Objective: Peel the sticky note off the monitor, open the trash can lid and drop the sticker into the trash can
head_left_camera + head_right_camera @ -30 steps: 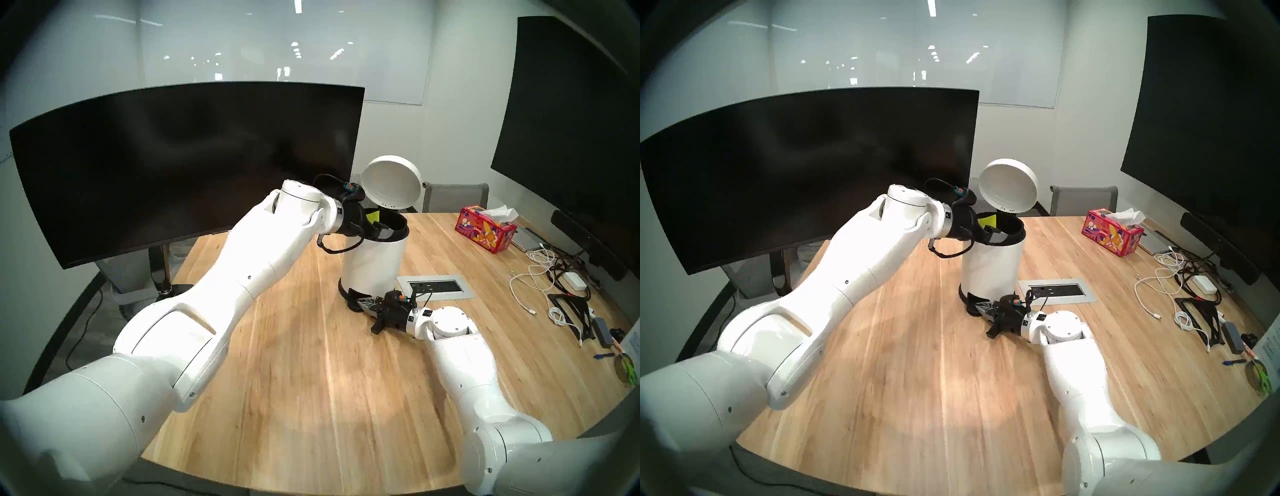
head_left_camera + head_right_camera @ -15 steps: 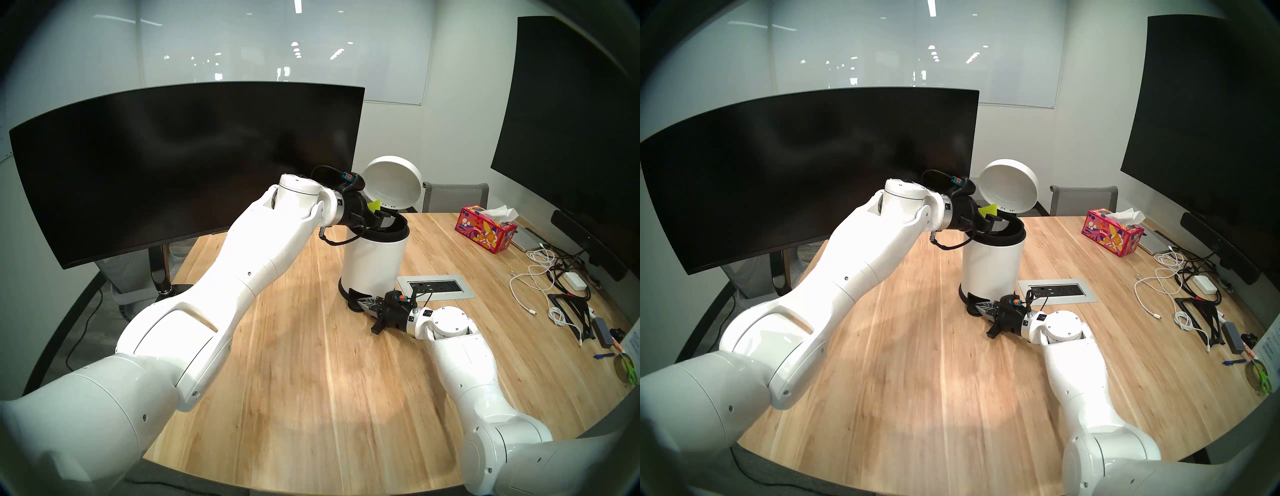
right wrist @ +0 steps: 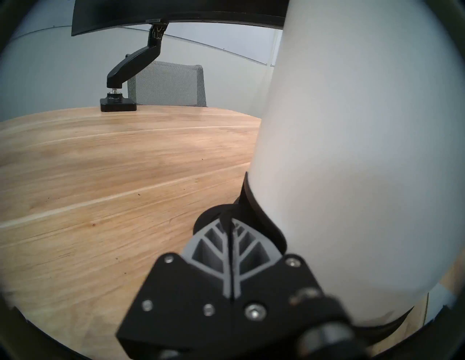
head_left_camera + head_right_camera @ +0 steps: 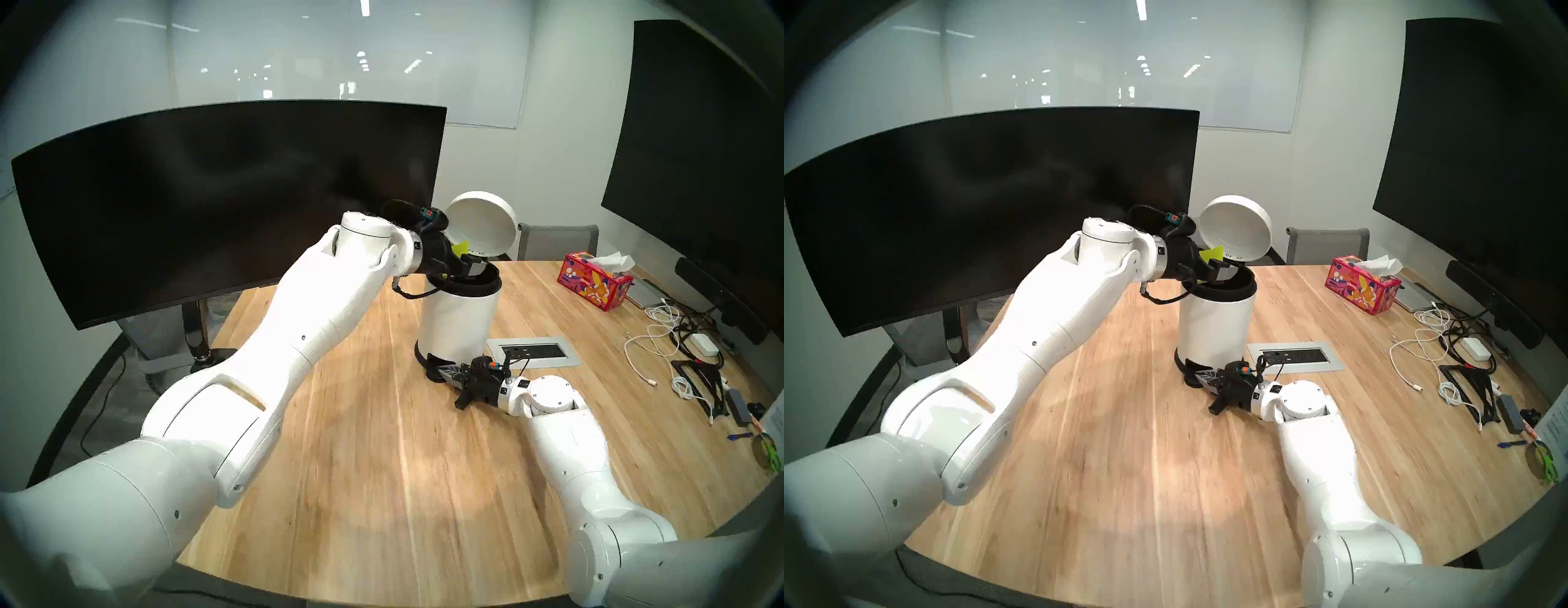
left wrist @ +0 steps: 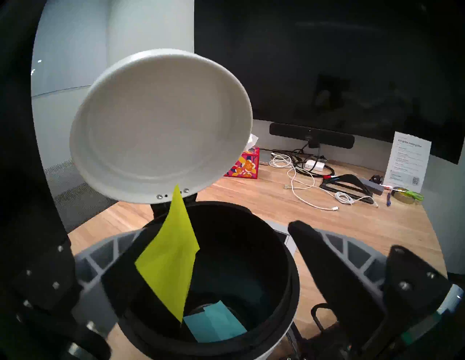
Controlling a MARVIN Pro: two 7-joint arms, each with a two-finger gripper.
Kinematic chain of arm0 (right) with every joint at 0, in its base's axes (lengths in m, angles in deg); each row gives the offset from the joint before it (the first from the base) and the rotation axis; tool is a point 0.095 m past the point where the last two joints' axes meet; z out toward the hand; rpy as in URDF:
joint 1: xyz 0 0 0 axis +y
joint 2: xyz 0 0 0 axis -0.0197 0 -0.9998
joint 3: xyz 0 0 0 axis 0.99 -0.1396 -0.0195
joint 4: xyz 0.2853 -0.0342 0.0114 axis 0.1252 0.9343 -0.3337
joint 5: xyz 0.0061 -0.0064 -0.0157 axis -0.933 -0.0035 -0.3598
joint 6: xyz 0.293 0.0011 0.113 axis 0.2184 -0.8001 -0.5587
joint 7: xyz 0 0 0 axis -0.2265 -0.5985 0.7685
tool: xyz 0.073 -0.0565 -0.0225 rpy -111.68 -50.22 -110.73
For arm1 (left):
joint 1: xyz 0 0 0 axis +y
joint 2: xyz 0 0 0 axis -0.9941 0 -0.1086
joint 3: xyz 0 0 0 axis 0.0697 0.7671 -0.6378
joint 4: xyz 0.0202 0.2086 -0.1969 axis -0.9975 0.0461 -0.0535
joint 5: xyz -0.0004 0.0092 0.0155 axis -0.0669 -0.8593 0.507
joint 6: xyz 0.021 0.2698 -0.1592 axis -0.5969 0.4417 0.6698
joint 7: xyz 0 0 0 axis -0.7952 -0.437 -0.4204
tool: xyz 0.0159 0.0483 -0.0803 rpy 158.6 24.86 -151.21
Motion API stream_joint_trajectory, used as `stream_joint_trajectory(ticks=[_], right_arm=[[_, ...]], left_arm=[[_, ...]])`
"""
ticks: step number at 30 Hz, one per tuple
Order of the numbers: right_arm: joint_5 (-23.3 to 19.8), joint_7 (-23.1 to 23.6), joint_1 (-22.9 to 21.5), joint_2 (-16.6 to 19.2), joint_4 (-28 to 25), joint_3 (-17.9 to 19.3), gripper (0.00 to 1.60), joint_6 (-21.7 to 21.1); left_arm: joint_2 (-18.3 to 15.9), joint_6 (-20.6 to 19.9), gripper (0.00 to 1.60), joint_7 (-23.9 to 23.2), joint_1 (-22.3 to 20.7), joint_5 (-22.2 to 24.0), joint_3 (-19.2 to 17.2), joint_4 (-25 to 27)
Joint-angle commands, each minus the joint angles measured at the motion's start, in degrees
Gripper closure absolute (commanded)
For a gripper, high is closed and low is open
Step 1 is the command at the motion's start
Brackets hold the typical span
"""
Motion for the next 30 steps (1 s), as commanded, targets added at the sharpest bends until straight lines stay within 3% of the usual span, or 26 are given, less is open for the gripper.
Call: stream_joint_trajectory(ticks=[1,18,30], right_arm=[[0.17,0.19,0.08,0.16,0.12,-0.16,1.60,-0.05],[0.15,0.17,0.08,0.17,0.12,-0.19,1.60,-0.05],[0.14,0.16,0.09,0.17,0.11,-0.19,1.60,-0.05]], left_arm=[[-0.34,-0.87,0.00,-0.77,0.27,-0.17,0.76,1.61],[-0.37,2.38,0.00,-1.04,-0.19,-0.40,1.17,-2.65],[-0.07,1.74,0.00,-1.44,-0.09,1.08,-0.61,0.46]])
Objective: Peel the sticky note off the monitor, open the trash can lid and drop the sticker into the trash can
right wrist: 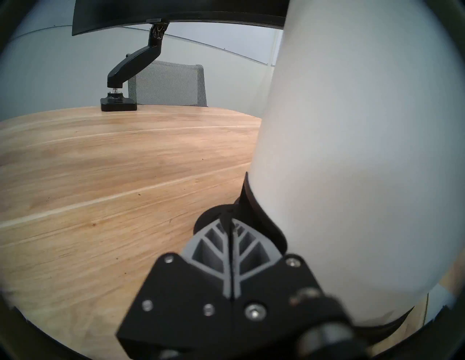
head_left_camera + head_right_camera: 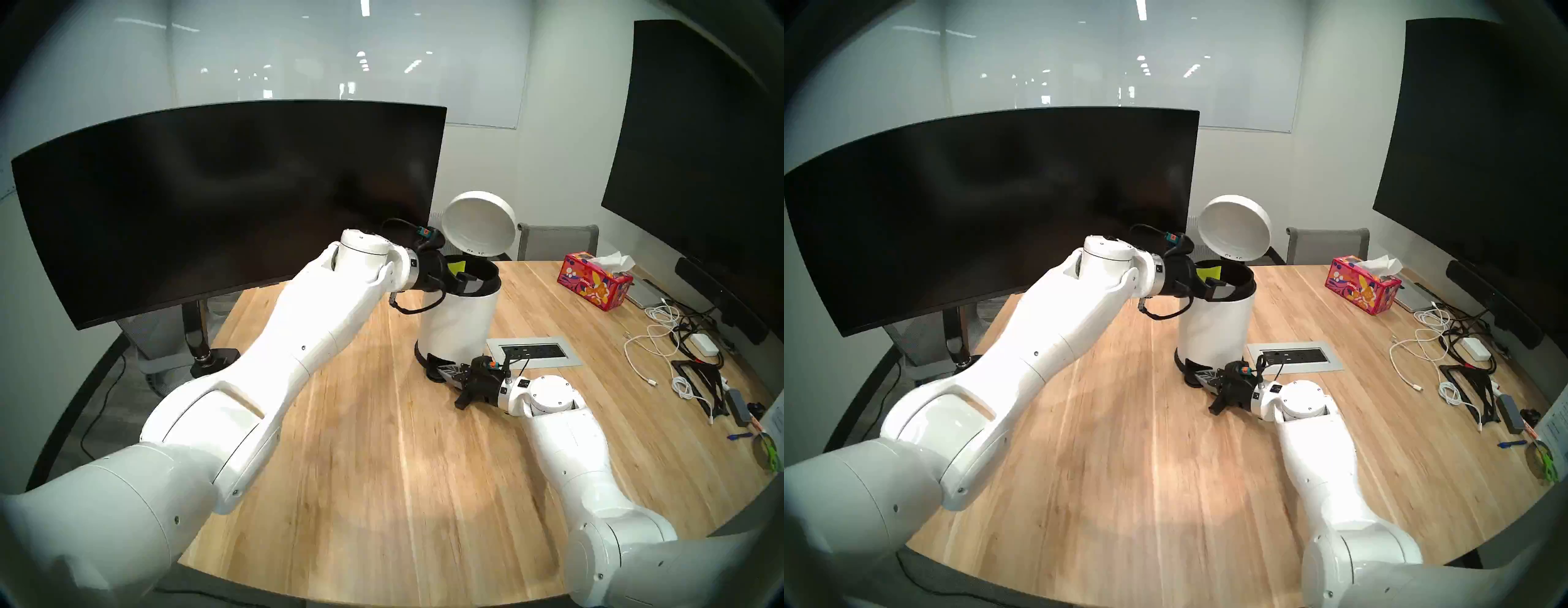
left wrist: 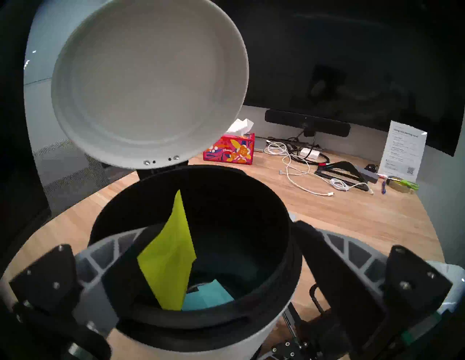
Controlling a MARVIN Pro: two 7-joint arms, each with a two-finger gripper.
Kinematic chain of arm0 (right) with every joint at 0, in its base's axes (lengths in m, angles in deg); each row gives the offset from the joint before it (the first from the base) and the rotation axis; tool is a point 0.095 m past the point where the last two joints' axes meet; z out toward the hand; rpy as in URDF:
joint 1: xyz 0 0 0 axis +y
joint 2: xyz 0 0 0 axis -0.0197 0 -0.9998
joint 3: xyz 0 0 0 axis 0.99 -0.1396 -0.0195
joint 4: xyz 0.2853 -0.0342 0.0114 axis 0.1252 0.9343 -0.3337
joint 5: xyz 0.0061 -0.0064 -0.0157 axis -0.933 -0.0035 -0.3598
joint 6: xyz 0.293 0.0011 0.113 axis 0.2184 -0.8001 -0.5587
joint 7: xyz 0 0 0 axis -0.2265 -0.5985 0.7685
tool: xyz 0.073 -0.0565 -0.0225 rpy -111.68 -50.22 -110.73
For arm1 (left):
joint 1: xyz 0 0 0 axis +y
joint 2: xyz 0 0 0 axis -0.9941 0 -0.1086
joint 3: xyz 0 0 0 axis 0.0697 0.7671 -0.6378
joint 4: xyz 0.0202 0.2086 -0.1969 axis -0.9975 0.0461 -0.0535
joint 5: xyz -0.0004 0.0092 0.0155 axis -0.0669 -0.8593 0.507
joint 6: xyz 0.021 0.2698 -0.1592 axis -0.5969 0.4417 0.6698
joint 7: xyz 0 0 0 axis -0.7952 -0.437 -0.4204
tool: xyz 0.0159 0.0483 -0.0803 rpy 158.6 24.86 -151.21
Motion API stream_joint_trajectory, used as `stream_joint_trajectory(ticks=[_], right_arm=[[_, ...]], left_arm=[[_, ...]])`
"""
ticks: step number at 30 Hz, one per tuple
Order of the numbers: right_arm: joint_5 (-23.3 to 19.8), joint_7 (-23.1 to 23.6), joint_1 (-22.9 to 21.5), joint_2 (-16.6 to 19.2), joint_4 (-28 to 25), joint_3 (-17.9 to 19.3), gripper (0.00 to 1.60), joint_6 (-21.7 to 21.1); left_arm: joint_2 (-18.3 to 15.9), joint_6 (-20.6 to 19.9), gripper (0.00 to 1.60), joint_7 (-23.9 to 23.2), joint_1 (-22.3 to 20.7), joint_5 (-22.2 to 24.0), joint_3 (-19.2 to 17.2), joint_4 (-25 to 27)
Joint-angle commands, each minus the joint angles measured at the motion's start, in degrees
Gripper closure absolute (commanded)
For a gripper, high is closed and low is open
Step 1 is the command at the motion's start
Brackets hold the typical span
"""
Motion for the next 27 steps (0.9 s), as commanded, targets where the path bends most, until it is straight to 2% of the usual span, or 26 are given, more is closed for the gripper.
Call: stream_joint_trajectory(ticks=[1,15,27], right_arm=[[0.12,0.12,0.13,0.11,0.12,-0.10,1.60,-0.05],[0.12,0.13,0.12,0.12,0.12,-0.10,1.60,-0.05],[0.12,0.12,0.13,0.12,0.12,-0.10,1.60,-0.05]], left_arm=[[0.35,-0.41,0.00,0.33,-1.21,0.76,-1.40,2.77],[0.39,-0.25,0.00,0.65,-1.27,0.76,-1.59,2.14],[0.51,2.24,0.00,1.03,-2.92,-0.55,-0.90,-2.06]])
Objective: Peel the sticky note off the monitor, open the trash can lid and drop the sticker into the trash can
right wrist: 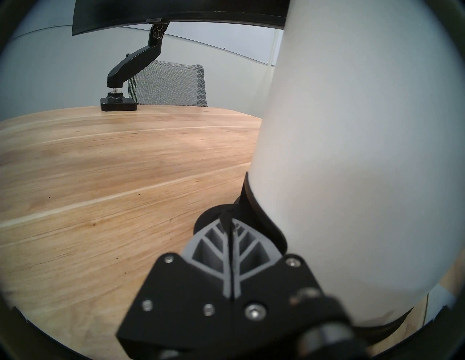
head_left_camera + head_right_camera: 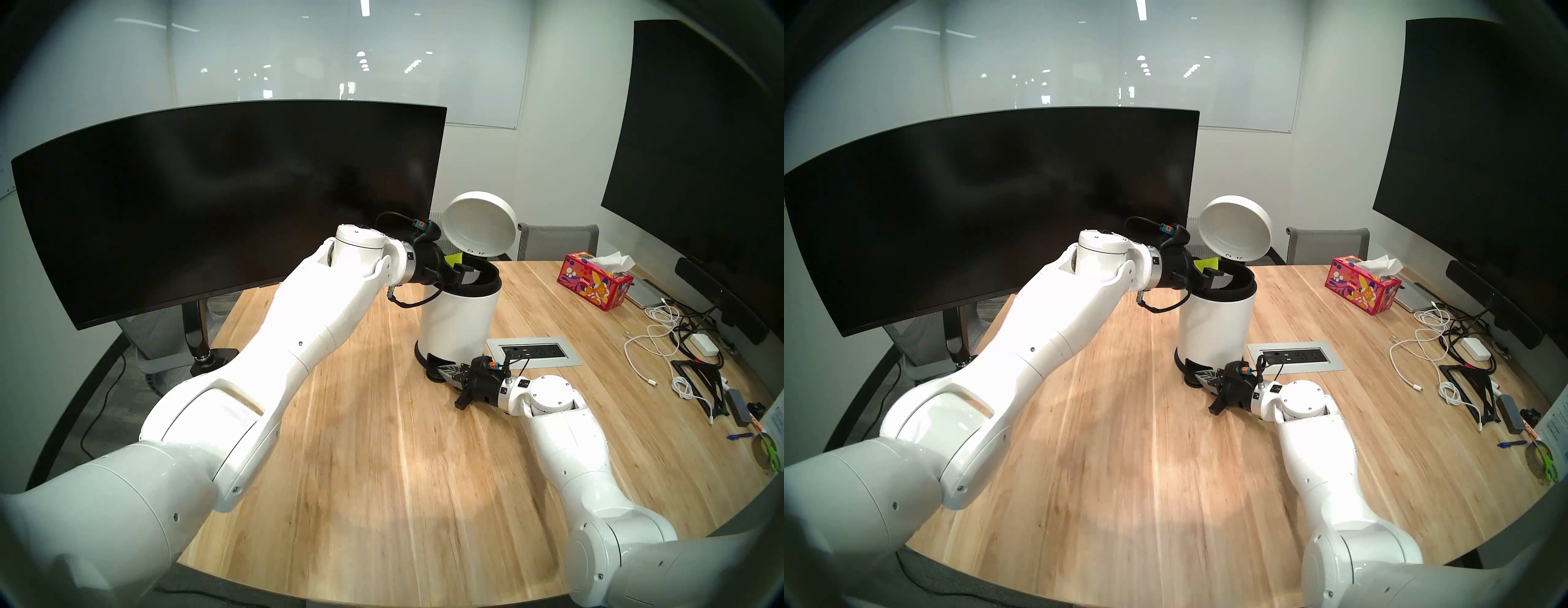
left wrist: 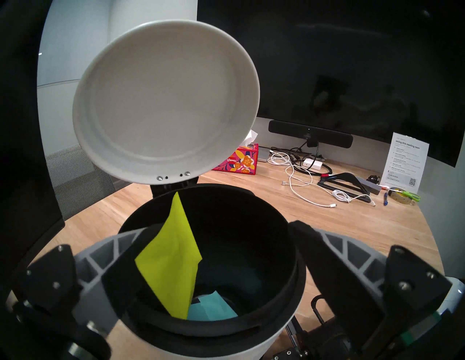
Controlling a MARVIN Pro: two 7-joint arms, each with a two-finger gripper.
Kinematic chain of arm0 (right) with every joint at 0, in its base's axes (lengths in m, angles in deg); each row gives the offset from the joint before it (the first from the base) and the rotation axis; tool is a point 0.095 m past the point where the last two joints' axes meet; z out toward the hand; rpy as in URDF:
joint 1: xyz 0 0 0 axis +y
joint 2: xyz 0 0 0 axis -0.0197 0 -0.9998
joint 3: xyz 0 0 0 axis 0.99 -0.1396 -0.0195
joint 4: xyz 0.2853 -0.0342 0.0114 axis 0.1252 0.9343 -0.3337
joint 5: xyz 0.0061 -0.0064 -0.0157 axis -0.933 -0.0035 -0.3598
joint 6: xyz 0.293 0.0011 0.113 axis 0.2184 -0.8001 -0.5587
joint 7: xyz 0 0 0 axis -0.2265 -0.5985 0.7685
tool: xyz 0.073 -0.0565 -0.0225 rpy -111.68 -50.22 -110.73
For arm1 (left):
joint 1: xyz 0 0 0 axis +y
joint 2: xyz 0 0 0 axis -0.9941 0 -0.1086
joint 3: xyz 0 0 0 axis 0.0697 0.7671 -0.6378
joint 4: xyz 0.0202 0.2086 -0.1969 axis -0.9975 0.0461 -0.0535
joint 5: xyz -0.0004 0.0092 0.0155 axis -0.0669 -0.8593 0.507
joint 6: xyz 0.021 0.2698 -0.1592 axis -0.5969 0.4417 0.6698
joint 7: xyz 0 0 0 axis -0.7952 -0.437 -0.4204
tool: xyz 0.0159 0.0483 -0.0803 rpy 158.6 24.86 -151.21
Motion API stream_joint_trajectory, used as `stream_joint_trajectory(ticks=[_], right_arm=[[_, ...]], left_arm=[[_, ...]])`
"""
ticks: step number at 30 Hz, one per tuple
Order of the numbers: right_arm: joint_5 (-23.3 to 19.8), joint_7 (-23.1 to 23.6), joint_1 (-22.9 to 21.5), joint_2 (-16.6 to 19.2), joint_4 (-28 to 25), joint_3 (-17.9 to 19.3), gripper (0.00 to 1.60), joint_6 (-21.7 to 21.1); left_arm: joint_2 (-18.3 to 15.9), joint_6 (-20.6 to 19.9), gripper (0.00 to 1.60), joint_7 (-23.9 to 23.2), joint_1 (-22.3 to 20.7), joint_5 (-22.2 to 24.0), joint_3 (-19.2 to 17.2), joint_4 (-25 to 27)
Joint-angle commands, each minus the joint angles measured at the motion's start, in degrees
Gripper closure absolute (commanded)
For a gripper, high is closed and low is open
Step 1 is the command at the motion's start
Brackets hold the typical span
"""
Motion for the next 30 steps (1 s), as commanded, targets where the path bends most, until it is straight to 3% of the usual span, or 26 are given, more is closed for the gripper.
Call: stream_joint_trajectory(ticks=[1,11,30], right_arm=[[0.11,0.12,0.13,0.11,0.12,-0.09,1.60,-0.05],[0.11,0.12,0.13,0.11,0.12,-0.09,1.60,-0.05],[0.11,0.13,0.12,0.11,0.12,-0.10,1.60,-0.05]], left_arm=[[0.45,1.97,0.00,0.09,-2.35,-0.87,0.15,-0.78],[0.44,2.91,0.00,-0.26,-2.85,-1.49,-0.82,-2.10],[-1.17,1.76,0.00,-0.79,-0.33,-1.68,-1.06,0.26]])
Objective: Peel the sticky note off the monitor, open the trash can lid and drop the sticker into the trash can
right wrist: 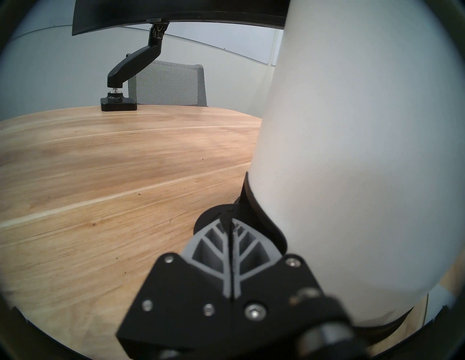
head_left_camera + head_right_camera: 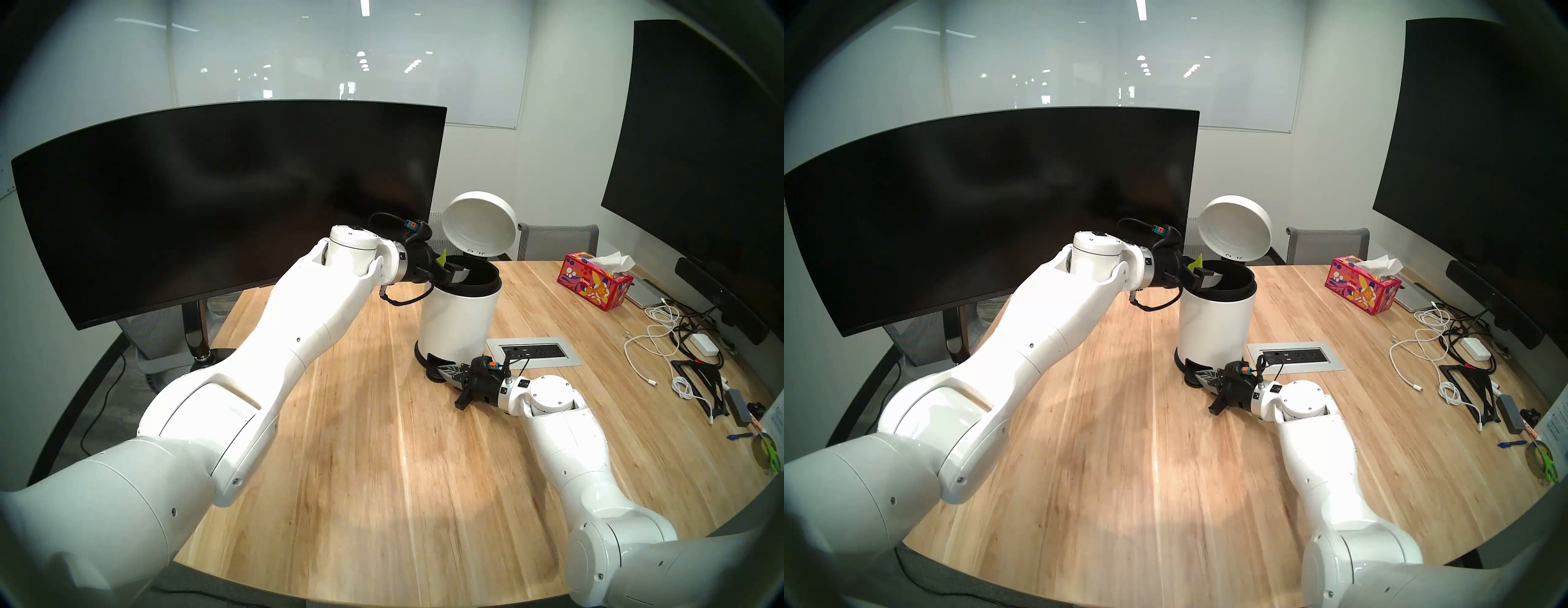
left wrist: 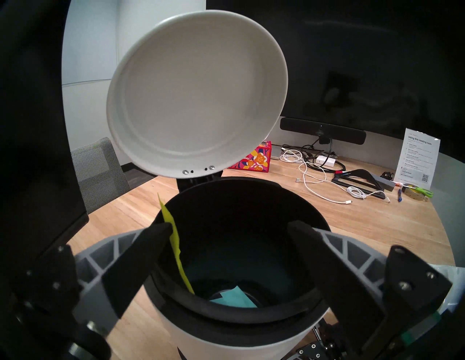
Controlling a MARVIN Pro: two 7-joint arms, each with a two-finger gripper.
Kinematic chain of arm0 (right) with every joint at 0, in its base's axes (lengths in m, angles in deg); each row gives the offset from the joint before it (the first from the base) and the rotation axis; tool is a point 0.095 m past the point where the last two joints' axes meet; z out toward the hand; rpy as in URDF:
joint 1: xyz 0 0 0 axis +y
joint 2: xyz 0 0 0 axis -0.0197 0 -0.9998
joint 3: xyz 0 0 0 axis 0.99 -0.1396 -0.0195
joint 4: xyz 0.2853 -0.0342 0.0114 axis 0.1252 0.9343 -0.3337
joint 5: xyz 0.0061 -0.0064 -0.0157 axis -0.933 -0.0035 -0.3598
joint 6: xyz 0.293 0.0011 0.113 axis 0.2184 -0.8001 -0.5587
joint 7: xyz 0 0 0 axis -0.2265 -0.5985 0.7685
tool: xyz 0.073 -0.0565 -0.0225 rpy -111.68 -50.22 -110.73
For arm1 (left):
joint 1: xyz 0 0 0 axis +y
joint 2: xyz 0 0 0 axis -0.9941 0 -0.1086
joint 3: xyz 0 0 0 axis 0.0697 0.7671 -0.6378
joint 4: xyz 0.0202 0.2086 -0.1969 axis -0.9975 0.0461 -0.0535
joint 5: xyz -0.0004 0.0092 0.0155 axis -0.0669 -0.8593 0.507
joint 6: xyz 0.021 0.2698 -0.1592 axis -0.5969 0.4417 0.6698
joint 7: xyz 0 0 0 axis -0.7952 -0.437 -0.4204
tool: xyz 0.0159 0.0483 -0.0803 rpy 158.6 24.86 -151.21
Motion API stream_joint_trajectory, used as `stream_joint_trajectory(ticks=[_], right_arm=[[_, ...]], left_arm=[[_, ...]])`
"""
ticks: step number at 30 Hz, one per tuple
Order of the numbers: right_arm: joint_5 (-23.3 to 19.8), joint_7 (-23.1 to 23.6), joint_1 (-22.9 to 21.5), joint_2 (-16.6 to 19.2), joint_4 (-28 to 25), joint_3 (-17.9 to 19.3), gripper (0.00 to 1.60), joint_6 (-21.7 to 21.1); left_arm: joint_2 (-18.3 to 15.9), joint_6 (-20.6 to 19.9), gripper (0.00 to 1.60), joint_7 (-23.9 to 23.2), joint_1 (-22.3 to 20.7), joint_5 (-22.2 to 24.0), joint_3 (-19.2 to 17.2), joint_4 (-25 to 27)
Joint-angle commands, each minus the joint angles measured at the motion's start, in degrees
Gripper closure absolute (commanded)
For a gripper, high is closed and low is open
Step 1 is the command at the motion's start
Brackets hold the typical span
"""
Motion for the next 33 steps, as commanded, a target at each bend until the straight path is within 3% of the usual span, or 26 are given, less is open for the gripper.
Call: stream_joint_trajectory(ticks=[1,20,33], right_arm=[[0.11,0.13,0.13,0.11,0.12,-0.09,1.60,-0.05],[0.11,0.13,0.13,0.11,0.13,-0.09,1.60,-0.05],[0.10,0.09,0.14,0.09,0.11,-0.07,1.60,-0.04]], left_arm=[[-0.56,-0.56,0.00,-0.20,0.25,0.12,-0.16,2.06],[-0.98,-0.78,0.00,-0.36,1.28,0.13,0.13,2.15],[0.23,0.16,0.00,-0.90,0.33,3.81,-4.27,7.80]])
